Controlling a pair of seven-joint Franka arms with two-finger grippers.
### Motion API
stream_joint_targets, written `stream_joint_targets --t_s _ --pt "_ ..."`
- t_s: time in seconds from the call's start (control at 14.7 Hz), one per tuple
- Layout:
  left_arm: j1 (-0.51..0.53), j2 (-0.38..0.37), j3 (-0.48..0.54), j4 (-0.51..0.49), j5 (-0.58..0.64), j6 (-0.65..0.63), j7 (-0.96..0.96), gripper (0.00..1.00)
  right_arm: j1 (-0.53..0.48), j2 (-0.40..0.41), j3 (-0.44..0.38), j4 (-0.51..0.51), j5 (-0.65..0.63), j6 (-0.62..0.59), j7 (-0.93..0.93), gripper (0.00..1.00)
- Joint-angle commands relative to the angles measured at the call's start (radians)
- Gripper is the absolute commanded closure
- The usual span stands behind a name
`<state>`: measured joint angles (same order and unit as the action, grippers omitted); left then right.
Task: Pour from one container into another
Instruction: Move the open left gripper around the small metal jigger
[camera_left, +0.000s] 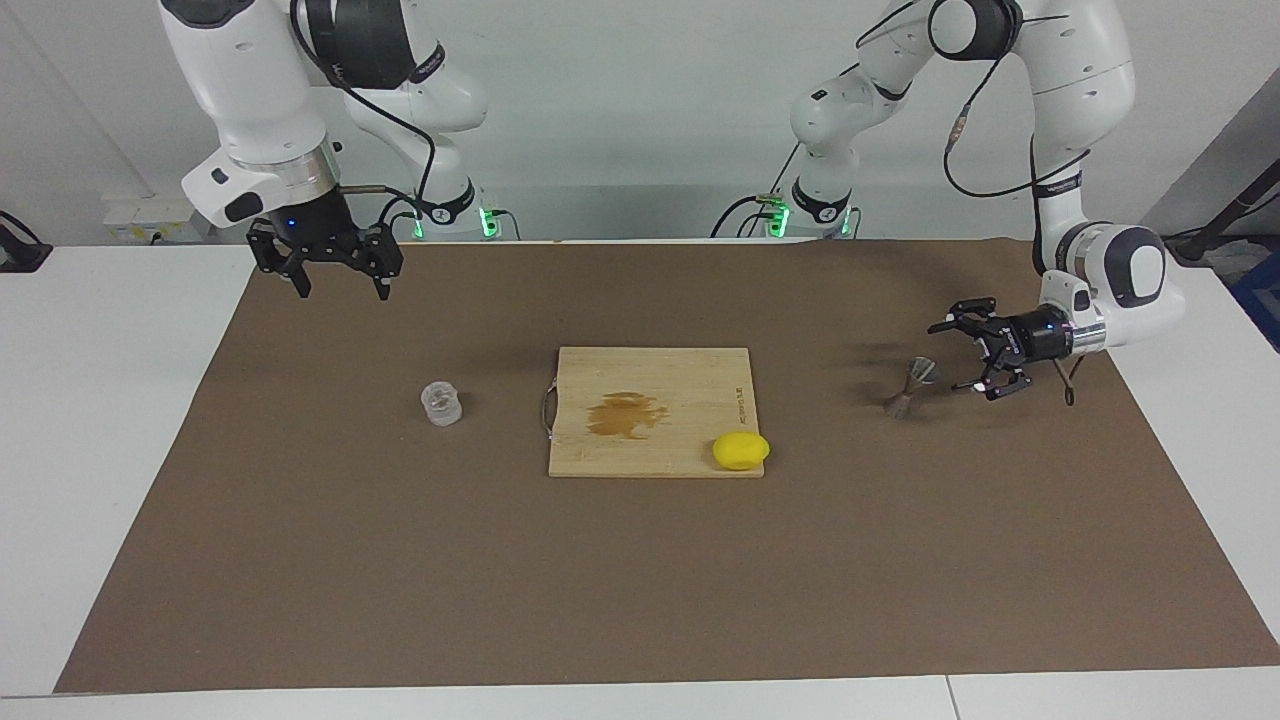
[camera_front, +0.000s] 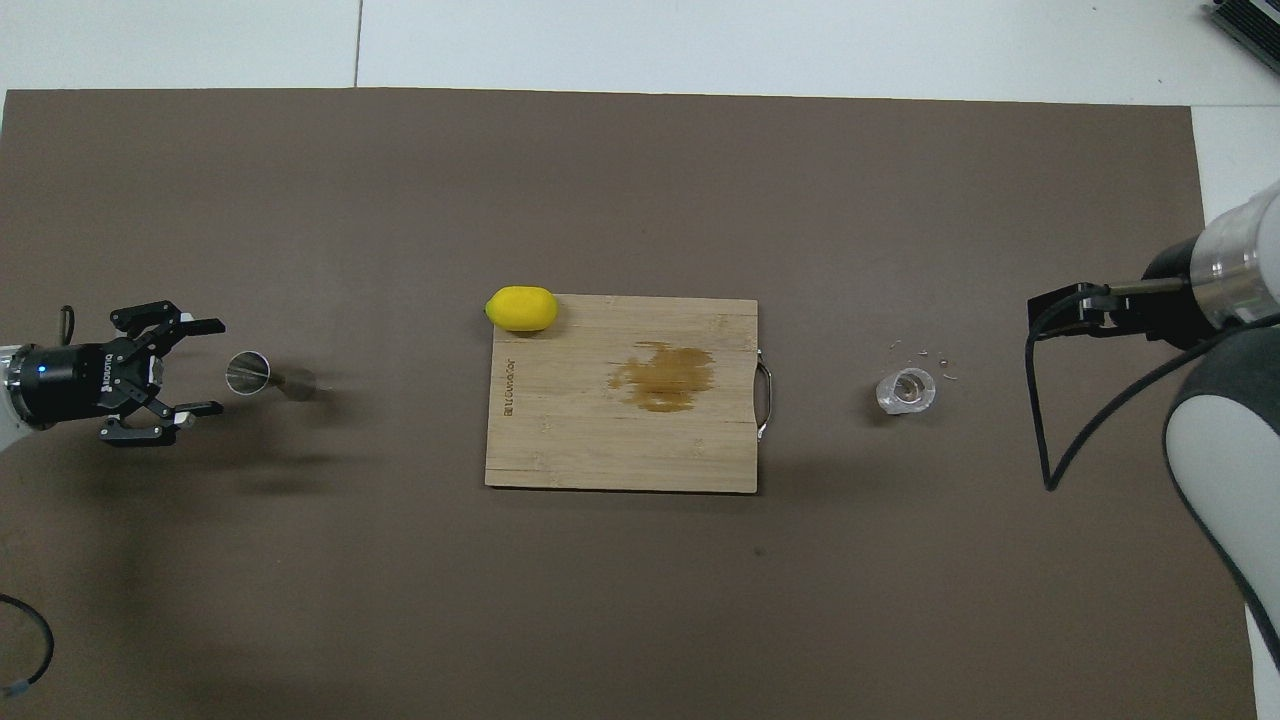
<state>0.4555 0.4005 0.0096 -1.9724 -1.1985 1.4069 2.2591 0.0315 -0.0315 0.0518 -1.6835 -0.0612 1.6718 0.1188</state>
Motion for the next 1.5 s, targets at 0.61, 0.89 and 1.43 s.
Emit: stream_joint_targets --t_s 0.61,0.89,1.43 --pt "-0.017 0.103 -0.002 -0.01 -0.05 -0.103 0.201 0.0 -0.01 0.002 0.003 0.007 -0.002 -0.003 -0.011 0.0" --pt "0.006 0.11 0.001 -0.014 -0.047 -0.088 0.208 0.0 -0.01 0.002 0.003 0.007 -0.002 -0.003 -0.011 0.0" --pt "0.015 0.109 0.001 -0.036 -0.047 -0.065 0.211 0.05 -0.01 0.002 0.003 0.007 -0.002 -0.003 -0.011 0.0"
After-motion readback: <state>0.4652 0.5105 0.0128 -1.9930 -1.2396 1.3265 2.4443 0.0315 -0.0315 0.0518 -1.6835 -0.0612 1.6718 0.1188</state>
